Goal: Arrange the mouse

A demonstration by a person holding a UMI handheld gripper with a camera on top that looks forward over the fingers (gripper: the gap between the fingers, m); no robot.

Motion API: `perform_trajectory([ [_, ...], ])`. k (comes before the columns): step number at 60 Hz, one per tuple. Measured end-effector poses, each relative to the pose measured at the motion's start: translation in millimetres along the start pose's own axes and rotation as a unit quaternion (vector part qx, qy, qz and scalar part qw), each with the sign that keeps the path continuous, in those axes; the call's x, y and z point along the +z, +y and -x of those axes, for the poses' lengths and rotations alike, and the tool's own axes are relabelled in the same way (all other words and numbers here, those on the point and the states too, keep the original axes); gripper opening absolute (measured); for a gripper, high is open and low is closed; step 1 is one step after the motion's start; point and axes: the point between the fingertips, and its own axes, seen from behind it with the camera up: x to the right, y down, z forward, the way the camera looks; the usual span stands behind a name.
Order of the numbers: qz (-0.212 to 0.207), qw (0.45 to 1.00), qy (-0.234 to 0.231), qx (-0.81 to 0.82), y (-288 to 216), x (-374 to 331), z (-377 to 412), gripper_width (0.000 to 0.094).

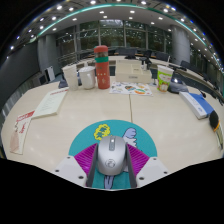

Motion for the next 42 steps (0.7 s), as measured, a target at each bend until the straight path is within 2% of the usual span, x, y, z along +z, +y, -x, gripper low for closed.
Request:
perform_trajectory([
  [2,0.002,1.0,0.002,-0.007,1,-2,1,0.0582],
  [6,0.014,1.0,0.004,-0.011,4,-11,1,0.0878],
  [8,0.011,1.0,0.005,-0.013,0,-19,1,0.0842],
  [13,-0.001,1.0,0.015,-0.021,-12,-52,0,0.0869],
  [27,-0.038,0.999,0.027,-0.009,-40,-184,4,0.0862],
  [42,-0.074,0.996,0.05,-0.011,-17,-315,5,0.0858],
])
